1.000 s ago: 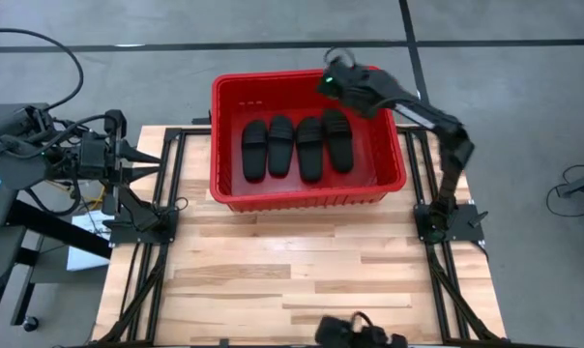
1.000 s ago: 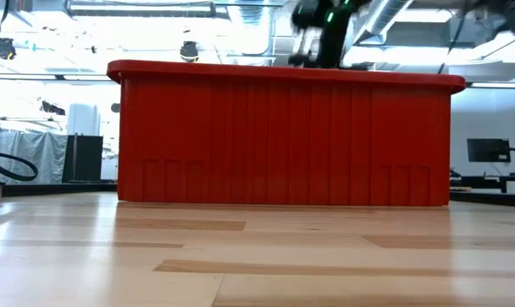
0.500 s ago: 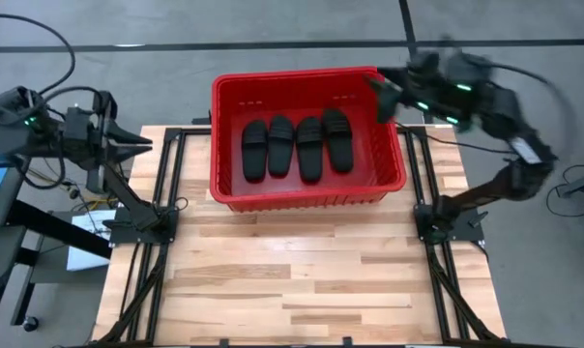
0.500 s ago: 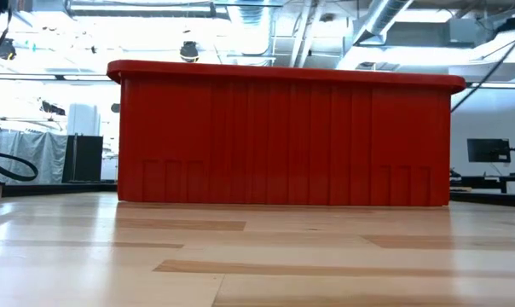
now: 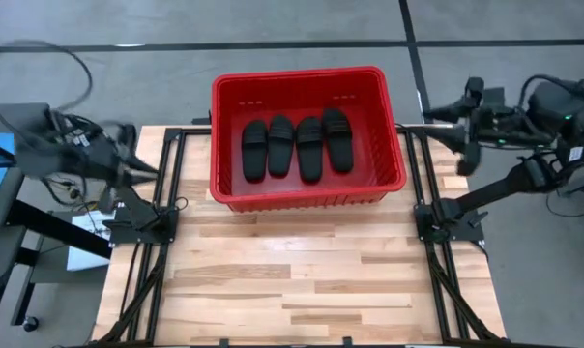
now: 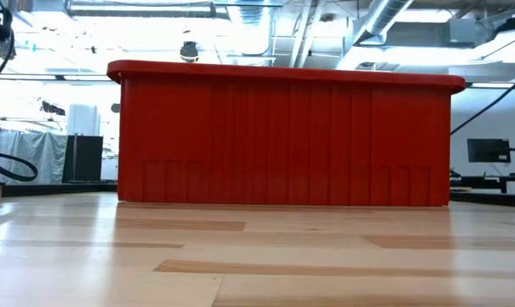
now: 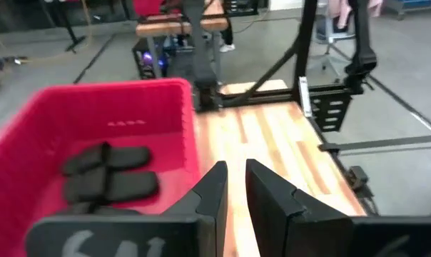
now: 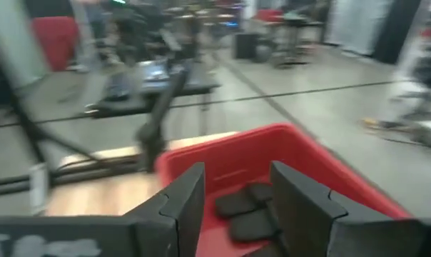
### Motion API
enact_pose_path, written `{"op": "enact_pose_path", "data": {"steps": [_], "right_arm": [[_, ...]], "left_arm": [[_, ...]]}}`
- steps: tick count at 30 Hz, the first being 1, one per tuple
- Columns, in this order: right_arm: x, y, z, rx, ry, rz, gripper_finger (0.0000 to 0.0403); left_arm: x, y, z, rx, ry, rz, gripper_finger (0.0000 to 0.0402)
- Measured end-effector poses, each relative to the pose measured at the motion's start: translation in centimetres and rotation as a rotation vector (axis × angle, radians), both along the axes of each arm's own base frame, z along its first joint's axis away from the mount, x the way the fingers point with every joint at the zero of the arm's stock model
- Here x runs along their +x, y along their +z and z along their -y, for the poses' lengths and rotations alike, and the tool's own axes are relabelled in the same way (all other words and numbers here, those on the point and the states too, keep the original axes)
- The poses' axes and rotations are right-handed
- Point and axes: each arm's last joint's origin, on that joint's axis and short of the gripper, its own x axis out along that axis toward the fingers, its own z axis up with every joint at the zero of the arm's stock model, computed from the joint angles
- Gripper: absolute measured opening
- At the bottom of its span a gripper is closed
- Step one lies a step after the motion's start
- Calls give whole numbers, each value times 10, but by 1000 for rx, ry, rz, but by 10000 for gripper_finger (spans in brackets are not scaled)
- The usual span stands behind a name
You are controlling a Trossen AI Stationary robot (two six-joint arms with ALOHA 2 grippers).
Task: Pick and place slides into bin
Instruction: Return to Home Position
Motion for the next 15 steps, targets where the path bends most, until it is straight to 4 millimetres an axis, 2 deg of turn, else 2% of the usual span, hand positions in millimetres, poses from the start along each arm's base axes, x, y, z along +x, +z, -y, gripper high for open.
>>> {"op": "enact_pose_path", "data": {"steps": [6, 9, 15], "right_arm": [[-25, 1, -7, 24, 233, 34, 139], [-36, 1, -6, 25, 279, 61, 135], [-48, -1, -5, 33, 371, 71, 132]], "left_arm": [[18, -69, 27, -101, -26, 4, 41], [19, -101, 26, -186, 15, 59, 41], [16, -144, 22, -283, 33, 173, 41]]}}
